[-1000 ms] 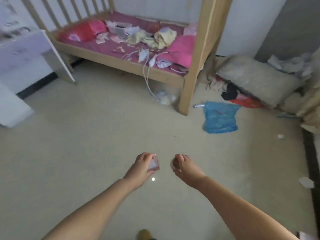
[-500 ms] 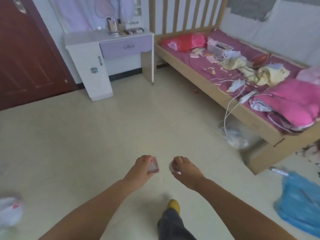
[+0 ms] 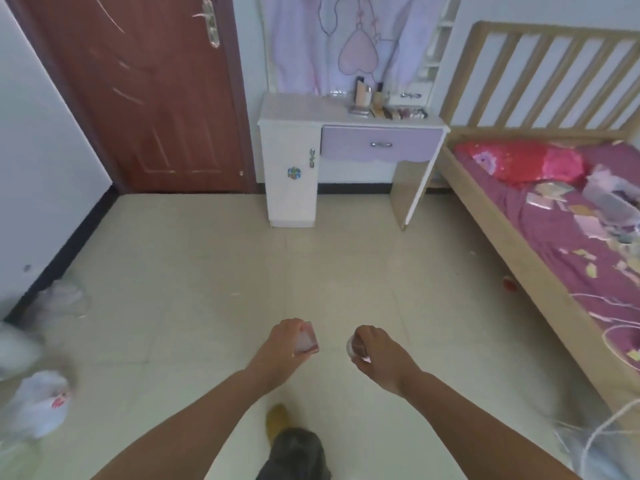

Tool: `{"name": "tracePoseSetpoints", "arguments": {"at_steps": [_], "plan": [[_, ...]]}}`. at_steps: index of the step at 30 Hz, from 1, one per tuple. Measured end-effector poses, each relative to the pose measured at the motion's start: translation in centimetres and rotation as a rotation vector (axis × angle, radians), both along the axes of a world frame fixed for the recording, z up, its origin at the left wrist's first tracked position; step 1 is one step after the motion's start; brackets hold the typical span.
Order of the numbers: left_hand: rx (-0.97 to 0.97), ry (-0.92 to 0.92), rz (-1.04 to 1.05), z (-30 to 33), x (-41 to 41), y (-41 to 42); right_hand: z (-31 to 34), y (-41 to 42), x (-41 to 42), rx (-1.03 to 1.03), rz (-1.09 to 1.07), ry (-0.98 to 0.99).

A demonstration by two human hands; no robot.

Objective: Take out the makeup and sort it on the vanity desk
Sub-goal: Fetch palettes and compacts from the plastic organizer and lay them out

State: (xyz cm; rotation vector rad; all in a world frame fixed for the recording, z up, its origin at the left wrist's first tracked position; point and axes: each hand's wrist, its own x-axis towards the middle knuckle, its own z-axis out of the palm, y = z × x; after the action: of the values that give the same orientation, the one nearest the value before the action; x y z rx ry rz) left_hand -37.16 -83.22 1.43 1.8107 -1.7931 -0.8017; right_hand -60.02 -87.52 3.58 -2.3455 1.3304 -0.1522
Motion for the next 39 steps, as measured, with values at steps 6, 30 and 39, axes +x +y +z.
{"name": "tracePoseSetpoints", "arguments": {"at_steps": [6, 30, 39], "plan": [[-0.029, -0.073, -0.025, 0.7, 7.1, -16.3, 0.7, -16.6, 6.9, -0.009, -0.029, -0.051], [-0.003, -0.040, 0.031, 3.4, 17.9, -77.0, 2.7, -79.6, 18.6, -0.017, -0.007, -0.078], [-0.019, -0.041, -0.004, 2.2, 21.5, -98.1, 1.2, -99.5, 22.9, 0.026, -0.061, -0.072]]}}
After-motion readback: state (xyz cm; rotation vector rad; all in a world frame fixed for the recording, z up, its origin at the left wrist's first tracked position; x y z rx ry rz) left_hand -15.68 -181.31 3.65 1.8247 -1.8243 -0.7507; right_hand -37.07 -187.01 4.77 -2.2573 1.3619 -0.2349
